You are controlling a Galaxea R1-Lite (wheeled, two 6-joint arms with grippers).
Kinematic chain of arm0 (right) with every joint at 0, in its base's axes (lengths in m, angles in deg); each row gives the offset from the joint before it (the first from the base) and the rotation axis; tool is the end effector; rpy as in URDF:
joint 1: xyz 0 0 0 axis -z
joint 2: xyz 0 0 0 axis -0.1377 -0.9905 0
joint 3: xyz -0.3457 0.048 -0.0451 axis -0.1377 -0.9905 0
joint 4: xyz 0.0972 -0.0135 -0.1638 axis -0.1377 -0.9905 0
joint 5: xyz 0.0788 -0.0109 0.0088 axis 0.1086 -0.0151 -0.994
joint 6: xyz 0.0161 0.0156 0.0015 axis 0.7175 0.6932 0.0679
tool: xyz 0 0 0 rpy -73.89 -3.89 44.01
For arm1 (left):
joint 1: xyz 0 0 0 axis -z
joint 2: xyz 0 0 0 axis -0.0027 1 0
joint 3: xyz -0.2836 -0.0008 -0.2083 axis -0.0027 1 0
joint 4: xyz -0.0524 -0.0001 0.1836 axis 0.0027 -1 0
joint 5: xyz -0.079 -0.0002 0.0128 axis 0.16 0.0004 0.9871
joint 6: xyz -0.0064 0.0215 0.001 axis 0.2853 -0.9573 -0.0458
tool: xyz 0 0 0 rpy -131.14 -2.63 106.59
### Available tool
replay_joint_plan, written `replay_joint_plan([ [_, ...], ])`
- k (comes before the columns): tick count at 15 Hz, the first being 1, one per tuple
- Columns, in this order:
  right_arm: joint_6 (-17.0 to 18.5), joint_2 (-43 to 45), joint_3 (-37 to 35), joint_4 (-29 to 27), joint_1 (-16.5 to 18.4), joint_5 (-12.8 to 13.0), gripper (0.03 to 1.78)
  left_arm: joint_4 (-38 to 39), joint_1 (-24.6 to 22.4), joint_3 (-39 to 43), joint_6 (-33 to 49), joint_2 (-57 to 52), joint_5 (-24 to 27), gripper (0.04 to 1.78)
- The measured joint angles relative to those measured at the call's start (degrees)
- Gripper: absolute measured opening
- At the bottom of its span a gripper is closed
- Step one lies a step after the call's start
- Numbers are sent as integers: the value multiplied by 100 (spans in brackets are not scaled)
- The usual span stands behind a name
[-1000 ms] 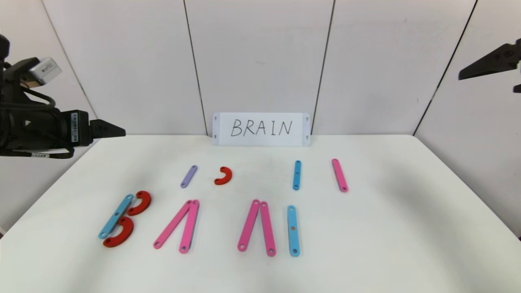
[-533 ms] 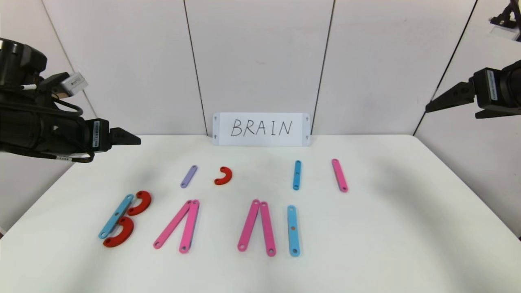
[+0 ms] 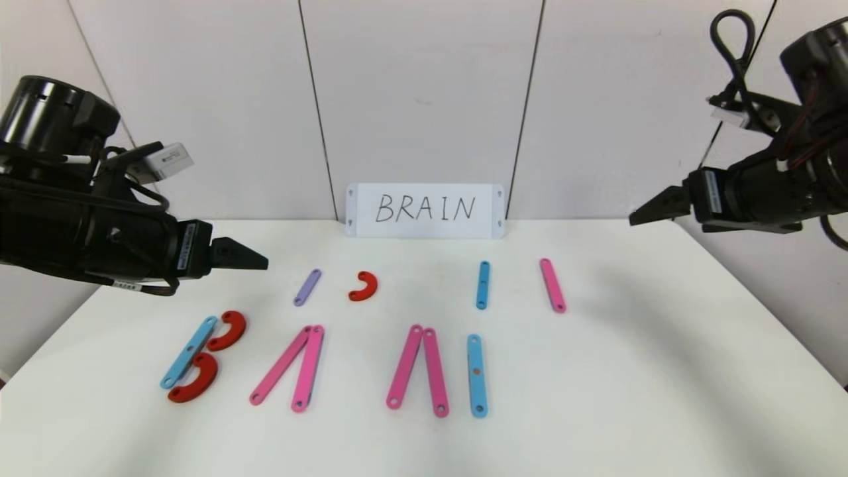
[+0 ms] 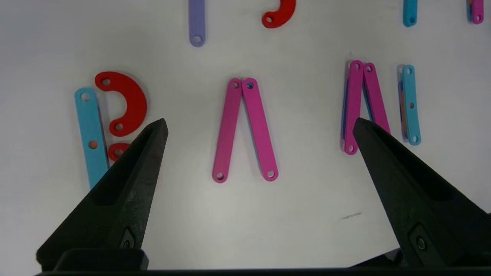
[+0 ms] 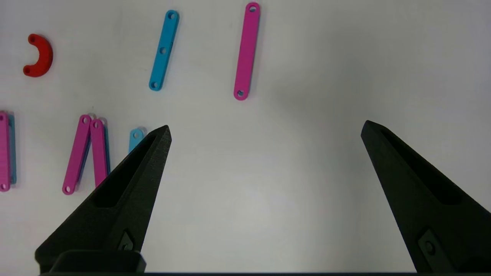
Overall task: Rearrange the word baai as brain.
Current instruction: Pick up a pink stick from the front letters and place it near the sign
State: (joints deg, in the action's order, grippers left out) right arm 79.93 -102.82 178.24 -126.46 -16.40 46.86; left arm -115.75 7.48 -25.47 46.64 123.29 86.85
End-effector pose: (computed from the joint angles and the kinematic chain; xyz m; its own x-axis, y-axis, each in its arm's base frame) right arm 0.2860 0.0446 0.3320 0.6873 0.1889 -0.7014 -0.0705 0.9784 0.1945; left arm 0.2427 -0.0364 0.3092 0.6781 -0.3224 -0.6604 0.2144 0.9463 -0.2419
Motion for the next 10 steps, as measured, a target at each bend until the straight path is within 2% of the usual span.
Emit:
replay_joint_plan([
  [3, 265, -300, -146, 128, -110, -5, 173, -79, 72, 39, -190, 182, -451, 169],
  [10, 293, -584, -174, 141, -262, -41, 173, -143, 385, 485, -847, 597, -1054, 169],
])
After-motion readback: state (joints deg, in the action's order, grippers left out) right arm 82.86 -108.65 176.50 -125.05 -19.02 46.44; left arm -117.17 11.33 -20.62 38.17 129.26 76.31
